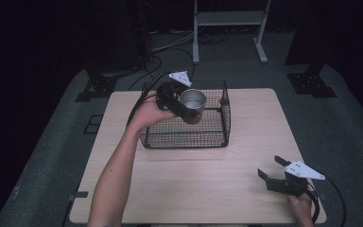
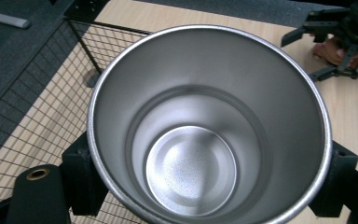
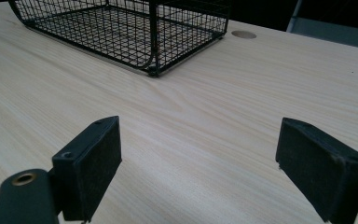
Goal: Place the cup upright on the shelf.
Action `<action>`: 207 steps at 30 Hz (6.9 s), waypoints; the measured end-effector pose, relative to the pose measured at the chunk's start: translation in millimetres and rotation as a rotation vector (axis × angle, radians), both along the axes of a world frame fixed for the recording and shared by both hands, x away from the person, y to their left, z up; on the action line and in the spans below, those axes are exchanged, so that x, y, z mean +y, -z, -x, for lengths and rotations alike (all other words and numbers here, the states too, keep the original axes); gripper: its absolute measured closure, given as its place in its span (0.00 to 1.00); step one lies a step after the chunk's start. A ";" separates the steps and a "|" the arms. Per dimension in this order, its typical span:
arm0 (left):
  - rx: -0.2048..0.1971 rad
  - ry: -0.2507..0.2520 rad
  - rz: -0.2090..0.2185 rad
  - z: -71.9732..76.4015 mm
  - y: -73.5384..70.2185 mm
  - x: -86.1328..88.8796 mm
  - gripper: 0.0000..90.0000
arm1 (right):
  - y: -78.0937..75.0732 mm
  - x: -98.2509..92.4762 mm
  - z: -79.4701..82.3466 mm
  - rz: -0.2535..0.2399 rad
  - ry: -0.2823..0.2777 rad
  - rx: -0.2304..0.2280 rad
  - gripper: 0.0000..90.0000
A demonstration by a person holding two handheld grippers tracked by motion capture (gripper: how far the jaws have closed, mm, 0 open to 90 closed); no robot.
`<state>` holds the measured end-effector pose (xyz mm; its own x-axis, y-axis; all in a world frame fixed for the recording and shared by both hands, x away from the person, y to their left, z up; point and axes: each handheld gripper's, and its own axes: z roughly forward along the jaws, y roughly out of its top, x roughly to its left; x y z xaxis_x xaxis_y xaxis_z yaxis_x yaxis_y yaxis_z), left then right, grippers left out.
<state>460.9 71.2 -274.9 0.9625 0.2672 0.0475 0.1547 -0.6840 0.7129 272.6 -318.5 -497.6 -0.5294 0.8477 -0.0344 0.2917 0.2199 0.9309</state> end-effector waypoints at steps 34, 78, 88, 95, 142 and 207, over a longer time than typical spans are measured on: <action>0.070 -0.117 -0.014 -65.7 48.7 -23.6 0.20 | 0.0 -2.0 0.1 -0.019 -0.013 0.001 0.15; 0.168 -0.216 -0.155 -88.1 127.5 -31.1 0.20 | 0.0 -2.8 0.7 -0.036 -0.015 -0.002 0.15; 0.218 -0.213 -0.172 -93.0 140.5 -32.3 0.20 | 0.1 -2.9 0.7 -0.034 -0.017 -0.005 0.15; 0.231 -0.219 -0.178 -95.7 144.8 -30.7 0.20 | 0.0 -3.0 0.7 -0.035 -0.017 -0.004 0.15; 0.214 -0.205 -0.223 -76.9 121.3 -14.0 0.09 | 0.1 -2.0 1.1 -0.025 -0.019 -0.010 0.15; 0.014 -0.127 -0.058 56.1 89.8 41.6 0.09 | 0.1 2.0 -0.4 0.016 0.021 0.003 0.15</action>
<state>404.8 112.8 -364.7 0.9216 0.3844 0.0535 0.2523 -0.6983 0.6699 272.9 -316.5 -497.7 -0.5116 0.8580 -0.0460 0.2993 0.2282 0.9265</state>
